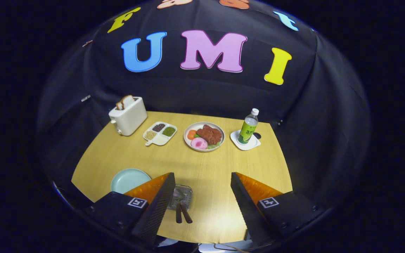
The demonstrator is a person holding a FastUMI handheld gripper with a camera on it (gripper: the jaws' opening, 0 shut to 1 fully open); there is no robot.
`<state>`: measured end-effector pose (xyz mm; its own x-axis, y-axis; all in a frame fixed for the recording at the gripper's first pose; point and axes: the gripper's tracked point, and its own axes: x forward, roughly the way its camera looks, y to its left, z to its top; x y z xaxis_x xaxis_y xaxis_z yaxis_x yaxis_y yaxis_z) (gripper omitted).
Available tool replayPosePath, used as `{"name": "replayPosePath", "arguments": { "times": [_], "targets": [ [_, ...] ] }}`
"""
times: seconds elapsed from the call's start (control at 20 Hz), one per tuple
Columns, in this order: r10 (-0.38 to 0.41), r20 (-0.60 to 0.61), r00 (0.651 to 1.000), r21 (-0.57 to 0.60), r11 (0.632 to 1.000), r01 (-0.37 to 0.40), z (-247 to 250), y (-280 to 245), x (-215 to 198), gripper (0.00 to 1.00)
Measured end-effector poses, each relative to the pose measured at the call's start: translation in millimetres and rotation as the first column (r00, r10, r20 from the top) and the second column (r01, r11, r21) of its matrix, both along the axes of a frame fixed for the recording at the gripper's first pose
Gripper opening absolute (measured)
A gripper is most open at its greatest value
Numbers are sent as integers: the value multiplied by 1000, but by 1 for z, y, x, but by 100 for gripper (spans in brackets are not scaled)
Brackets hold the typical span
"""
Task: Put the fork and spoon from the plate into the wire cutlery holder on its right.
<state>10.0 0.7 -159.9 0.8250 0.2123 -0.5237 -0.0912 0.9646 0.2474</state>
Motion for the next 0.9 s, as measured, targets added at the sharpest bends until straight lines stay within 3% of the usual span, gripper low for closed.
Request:
{"name": "replayPosePath", "arguments": {
  "times": [0.15, 0.45, 0.9],
  "targets": [
    [-21, 93, 995, 5, 1000, 20, 11, -16, -15, 99],
    [22, 159, 987, 15, 1000, -25, -4, -39, -28, 99],
    [137, 256, 957, 4, 990, -142, -22, -46, -32, 99]
  ]
}}
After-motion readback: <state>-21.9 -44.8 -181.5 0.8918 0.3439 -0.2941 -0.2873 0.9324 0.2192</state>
